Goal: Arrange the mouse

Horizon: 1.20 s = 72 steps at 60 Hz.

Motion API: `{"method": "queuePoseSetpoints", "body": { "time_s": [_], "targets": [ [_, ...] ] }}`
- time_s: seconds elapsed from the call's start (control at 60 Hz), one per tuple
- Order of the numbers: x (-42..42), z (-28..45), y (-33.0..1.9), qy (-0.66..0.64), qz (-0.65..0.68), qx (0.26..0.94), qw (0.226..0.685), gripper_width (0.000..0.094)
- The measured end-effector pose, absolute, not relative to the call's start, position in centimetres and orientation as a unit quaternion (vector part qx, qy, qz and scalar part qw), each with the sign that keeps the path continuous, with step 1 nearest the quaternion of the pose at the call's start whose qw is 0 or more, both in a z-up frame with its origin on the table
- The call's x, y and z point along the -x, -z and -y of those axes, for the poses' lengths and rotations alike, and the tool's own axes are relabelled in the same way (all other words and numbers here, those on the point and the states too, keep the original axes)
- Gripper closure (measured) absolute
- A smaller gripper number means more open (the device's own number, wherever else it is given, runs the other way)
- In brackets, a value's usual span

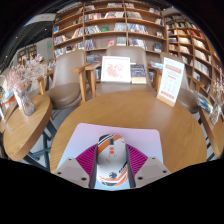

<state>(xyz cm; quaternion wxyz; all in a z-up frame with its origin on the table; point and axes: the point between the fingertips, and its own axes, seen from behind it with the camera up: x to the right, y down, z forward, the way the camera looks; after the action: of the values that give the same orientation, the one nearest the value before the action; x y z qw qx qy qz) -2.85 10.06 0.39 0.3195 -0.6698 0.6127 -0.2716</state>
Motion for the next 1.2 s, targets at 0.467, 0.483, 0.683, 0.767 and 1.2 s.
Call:
{"method": "queuePoseSetpoints", "body": {
  "time_s": [0.467, 0.483, 0.683, 0.767, 1.2],
  "targets": [
    [7.4, -8.9, -3.3, 0.303, -0.607, 0.663, 0.317, 0.0089],
    [8.1, -8.8, -4.0, 0.306, -0.604, 0.663, 0.319, 0.0091],
    [19.0, -6.2, -10.2, 0.324, -0.6, 0.65, 0.336, 0.009],
    [23.7, -5.6, -11.0, 0.32, -0.601, 0.648, 0.342, 0.009],
    [34.6, -0.6, -12.5, 0.36, -0.595, 0.634, 0.339, 0.0087]
  ]
}}
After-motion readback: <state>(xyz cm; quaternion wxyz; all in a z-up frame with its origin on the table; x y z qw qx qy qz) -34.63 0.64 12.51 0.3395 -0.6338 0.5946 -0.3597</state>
